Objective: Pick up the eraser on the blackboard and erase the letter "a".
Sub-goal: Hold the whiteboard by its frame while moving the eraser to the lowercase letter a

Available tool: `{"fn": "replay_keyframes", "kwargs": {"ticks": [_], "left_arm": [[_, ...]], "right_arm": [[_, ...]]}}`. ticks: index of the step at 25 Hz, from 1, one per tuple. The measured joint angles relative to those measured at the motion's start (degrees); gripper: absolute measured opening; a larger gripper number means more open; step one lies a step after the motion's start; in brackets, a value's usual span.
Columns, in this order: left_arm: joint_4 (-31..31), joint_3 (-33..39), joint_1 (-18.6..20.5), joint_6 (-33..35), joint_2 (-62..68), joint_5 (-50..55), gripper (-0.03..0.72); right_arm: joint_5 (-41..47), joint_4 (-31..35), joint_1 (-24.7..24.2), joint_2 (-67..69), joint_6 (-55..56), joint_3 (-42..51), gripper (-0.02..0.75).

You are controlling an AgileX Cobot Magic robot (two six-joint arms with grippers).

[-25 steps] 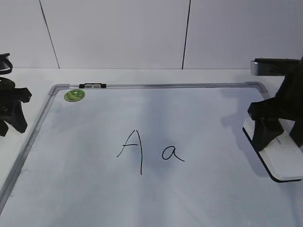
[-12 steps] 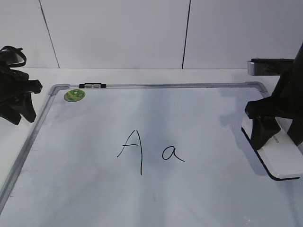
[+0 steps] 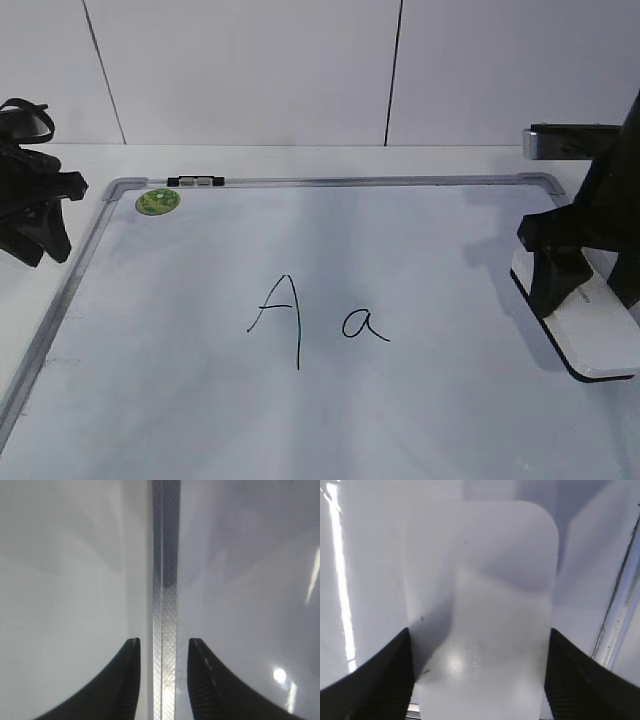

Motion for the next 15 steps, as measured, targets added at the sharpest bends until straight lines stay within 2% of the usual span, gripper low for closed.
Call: {"fn": "replay_keyframes", "kwargs": {"ticks": [15], "left_arm": [[-0.72,3.23,0.00,0.00,1.84,-0.59,0.238]], "right_arm": [[0.00,0.52,0.00,0.00,0.13,0.00,0.538]]}}
